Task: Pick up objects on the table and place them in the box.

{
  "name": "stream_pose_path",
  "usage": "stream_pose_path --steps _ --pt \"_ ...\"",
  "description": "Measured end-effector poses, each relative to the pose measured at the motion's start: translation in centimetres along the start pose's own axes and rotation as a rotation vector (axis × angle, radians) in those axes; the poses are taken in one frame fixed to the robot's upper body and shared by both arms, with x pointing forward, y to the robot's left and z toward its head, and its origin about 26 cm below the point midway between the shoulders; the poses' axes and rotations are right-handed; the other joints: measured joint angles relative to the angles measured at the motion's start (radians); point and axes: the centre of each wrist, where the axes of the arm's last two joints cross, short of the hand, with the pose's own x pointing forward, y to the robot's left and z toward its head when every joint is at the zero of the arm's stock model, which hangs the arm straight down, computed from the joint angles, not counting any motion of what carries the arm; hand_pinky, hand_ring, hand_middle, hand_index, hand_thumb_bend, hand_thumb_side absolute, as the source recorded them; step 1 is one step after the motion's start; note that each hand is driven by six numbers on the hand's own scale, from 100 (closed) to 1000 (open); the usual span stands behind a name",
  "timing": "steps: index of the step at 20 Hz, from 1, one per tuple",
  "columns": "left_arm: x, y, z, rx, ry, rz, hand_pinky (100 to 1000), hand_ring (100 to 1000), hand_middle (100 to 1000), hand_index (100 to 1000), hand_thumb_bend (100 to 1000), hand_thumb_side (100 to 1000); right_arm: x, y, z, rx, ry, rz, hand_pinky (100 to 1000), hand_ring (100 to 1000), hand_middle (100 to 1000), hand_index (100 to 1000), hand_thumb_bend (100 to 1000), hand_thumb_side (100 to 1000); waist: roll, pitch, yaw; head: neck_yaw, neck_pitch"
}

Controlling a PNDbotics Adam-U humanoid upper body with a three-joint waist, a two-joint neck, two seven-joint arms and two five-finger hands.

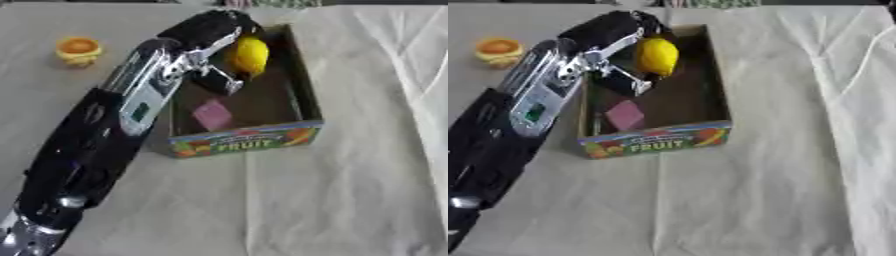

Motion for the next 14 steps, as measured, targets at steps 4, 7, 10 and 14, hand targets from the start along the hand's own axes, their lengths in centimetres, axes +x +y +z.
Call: stream_pose_path --steps 4,7,10,14 --pt "-0.3 -0.1 0.1 0.044 0.013 0.015 914 899 857 959 521 369 -0.1 0.0 0.1 -0.001 0.006 0.000 820 739 737 745 100 763 0.001 0.000 0.001 -0.001 0.000" --pt "-0.4 0.6 0.5 0.108 0.008 0.041 899 888 837 947 474 339 -0.1 0.0 0.2 -0.001 0.009 0.001 820 739 737 745 100 762 0.003 0.000 0.001 -0.002 0.000" --pt "-1.3 2.5 1.7 0.191 0.019 0.057 881 874 821 928 431 293 -0.1 0.0 0.2 -0.001 0.010 0.001 820 739 737 745 100 766 0.009 0.000 0.006 -0.006 0.000" --pt "-4.5 5.9 5.2 0.302 0.116 0.023 884 880 829 923 464 280 -0.2 -0.1 0.5 -0.007 0.015 0.004 820 738 737 744 100 762 0.019 0.000 0.013 -0.021 0.001"
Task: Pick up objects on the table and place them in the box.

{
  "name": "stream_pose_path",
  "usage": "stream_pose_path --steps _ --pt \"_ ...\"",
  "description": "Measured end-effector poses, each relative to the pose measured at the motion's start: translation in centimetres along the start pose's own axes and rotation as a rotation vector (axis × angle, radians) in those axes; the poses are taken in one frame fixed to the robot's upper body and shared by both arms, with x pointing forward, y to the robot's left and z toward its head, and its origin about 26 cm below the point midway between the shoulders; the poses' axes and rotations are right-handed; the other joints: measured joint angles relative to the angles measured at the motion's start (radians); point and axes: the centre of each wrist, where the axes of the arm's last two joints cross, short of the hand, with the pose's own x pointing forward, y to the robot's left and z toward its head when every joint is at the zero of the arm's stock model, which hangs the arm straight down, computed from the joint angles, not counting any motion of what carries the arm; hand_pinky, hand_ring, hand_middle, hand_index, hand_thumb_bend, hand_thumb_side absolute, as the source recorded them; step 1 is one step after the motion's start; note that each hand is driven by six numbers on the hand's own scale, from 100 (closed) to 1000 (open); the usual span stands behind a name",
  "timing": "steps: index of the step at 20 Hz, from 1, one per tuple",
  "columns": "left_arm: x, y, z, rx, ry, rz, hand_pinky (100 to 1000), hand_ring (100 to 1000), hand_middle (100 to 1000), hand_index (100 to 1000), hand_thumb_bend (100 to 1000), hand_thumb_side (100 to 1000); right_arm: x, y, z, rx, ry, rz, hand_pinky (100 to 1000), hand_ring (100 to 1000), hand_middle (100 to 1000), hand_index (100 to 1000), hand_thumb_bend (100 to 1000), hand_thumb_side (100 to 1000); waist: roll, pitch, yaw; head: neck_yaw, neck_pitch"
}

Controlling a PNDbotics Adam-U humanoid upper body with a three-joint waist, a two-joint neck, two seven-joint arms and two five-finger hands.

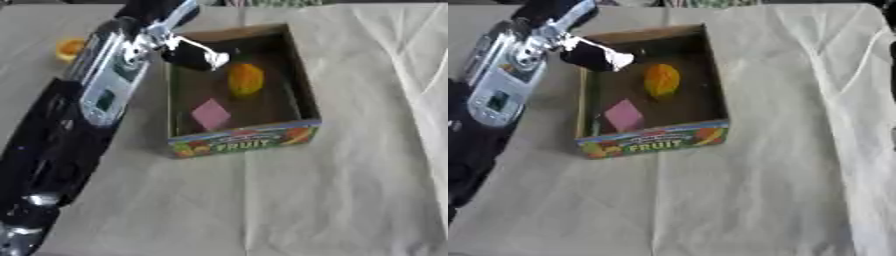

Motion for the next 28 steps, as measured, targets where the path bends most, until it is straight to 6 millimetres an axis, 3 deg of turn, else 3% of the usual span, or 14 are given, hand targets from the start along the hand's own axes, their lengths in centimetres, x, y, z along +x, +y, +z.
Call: stream_pose_path --steps 6,12,21,28 --pt "-7.5 3.9 4.6 0.013 0.257 -0.096 896 895 846 931 518 276 -0.1 -0.3 0.3 -0.017 0.005 0.016 820 737 737 744 100 766 0.005 0.012 0.005 -0.016 -0.001" --pt "-12.7 4.4 7.4 -0.122 0.390 -0.087 890 888 845 921 584 223 -0.1 -0.3 0.3 -0.021 0.003 0.024 820 736 736 743 100 770 -0.002 0.026 0.005 -0.013 -0.005" --pt "-16.4 1.8 7.6 -0.272 0.474 -0.027 889 893 858 922 616 227 0.0 -0.3 0.1 -0.021 -0.004 0.023 820 735 736 742 100 775 -0.014 0.046 -0.022 0.003 -0.032" --pt "-18.6 0.3 7.8 -0.335 0.555 -0.019 889 894 857 928 628 100 0.0 -0.3 0.1 -0.025 -0.002 0.024 819 732 733 739 100 777 -0.012 0.061 -0.032 0.017 -0.056"
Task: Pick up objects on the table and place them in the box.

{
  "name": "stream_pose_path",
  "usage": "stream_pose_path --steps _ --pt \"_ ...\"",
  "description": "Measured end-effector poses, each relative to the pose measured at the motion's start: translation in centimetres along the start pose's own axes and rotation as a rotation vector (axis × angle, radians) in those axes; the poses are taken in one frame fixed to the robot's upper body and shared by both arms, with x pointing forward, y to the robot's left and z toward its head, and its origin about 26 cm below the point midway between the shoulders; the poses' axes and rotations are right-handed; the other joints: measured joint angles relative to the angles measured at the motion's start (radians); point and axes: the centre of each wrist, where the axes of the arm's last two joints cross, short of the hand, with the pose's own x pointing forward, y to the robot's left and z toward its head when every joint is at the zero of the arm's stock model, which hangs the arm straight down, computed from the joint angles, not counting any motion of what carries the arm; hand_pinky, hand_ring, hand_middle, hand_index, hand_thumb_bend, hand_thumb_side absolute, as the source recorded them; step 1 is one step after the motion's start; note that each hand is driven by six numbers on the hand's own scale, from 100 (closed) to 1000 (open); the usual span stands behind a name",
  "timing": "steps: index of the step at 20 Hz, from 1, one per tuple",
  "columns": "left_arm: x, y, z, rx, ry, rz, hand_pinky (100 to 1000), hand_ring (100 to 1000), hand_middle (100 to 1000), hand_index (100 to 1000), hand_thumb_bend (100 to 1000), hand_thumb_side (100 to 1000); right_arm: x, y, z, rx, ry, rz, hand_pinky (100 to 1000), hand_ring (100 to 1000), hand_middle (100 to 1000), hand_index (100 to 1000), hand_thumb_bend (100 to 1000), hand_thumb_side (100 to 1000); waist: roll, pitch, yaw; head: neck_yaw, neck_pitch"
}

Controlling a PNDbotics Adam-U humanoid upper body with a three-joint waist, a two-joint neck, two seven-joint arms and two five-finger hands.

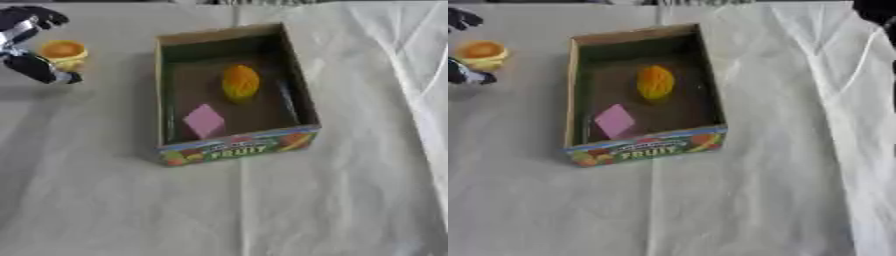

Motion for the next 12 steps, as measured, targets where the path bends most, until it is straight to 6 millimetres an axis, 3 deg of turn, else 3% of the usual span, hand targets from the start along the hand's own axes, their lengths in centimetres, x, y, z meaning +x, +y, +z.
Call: stream_pose_path --steps 7,12 --pt "-1.5 -0.6 -0.5 -0.029 0.100 -0.066 890 894 857 930 613 100 0.0 0.0 0.0 -0.004 0.000 0.000 818 726 728 735 100 773 0.004 0.007 -0.006 0.006 -0.012" --pt "-1.5 -0.1 -0.6 -0.011 0.132 -0.105 880 887 850 928 543 100 0.0 0.0 0.0 -0.006 -0.002 -0.002 817 725 726 734 100 772 0.006 0.010 -0.011 0.007 -0.015"
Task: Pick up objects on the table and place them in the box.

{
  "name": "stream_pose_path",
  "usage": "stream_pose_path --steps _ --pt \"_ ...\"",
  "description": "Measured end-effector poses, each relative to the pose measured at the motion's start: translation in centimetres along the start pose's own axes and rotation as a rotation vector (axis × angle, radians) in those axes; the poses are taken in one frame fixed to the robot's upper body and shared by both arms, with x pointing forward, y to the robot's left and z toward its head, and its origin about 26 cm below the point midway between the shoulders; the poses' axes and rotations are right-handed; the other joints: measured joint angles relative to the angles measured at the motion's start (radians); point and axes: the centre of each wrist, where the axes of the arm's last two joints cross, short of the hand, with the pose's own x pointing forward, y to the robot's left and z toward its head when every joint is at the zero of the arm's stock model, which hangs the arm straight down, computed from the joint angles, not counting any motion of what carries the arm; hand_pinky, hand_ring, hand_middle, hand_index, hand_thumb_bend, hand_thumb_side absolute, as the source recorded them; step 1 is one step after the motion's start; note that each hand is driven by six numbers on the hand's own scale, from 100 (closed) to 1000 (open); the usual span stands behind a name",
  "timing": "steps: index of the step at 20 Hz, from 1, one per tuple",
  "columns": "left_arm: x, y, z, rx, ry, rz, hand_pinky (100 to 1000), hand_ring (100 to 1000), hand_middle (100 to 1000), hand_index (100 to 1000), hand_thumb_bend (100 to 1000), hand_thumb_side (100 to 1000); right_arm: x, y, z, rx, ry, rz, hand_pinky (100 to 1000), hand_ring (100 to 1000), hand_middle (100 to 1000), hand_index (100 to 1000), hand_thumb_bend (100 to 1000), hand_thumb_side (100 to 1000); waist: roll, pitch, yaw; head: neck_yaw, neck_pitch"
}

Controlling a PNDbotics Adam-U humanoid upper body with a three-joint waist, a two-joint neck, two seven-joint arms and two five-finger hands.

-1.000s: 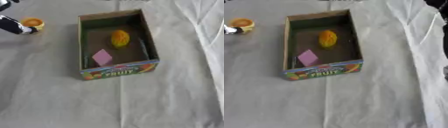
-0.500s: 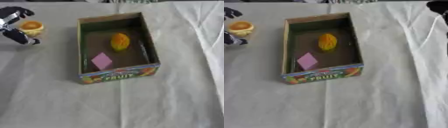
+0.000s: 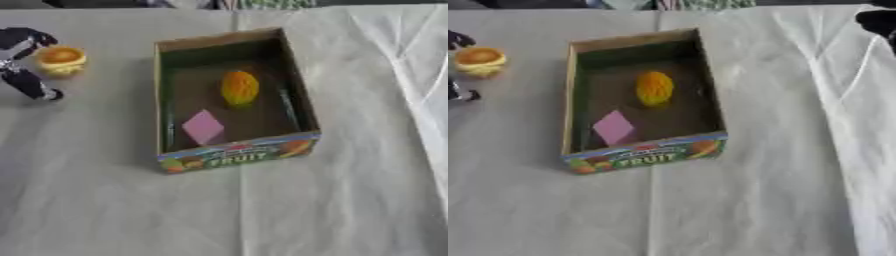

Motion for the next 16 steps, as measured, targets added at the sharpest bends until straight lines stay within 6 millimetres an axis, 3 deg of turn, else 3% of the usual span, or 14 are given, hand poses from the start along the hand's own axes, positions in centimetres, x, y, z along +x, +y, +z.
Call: stream_pose_path --steps 7,13,16 --pt "-0.15 0.14 -0.25 0.024 0.026 0.028 866 879 838 922 468 100 0.06 0.14 -0.14 -0.001 -0.007 -0.005 815 719 720 730 100 757 0.001 0.014 -0.015 0.005 -0.009" --pt "-0.17 0.12 -0.50 0.027 0.046 0.025 831 851 795 879 483 100 0.06 0.14 -0.14 -0.016 -0.012 -0.008 810 712 714 725 100 747 0.008 0.028 -0.031 0.011 -0.017" --pt "-0.21 0.14 -0.58 0.021 0.059 0.002 806 823 758 840 414 100 0.06 0.14 -0.15 -0.023 -0.014 -0.009 810 711 713 724 100 750 0.011 0.032 -0.035 0.014 -0.018"
